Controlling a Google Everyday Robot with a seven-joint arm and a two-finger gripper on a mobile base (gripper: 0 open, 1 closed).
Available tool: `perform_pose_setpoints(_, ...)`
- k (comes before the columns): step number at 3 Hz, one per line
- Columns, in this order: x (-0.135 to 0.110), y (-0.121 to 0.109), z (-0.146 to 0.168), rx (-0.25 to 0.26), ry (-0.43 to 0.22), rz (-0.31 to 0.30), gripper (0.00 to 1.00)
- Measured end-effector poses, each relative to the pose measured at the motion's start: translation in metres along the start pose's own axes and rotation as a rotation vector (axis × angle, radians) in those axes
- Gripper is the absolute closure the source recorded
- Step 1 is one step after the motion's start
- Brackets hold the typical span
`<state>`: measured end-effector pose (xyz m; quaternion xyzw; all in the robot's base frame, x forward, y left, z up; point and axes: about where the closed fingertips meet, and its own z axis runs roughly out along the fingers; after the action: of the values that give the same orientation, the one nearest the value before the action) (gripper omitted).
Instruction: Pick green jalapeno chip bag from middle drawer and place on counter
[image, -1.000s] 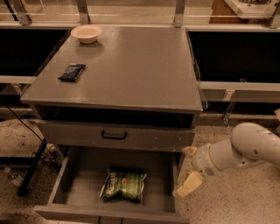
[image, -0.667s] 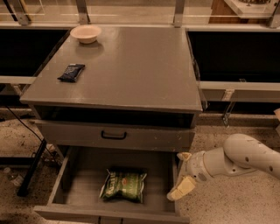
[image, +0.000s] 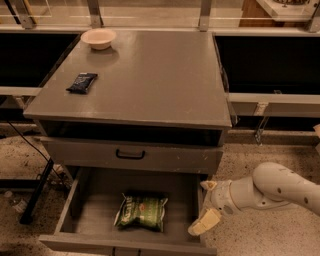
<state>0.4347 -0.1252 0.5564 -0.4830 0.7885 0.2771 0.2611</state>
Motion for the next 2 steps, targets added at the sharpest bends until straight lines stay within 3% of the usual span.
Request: perform_pose_setpoints(2,0.000,-0.006,0.016,-0.002,-0.037,0.010,0.00)
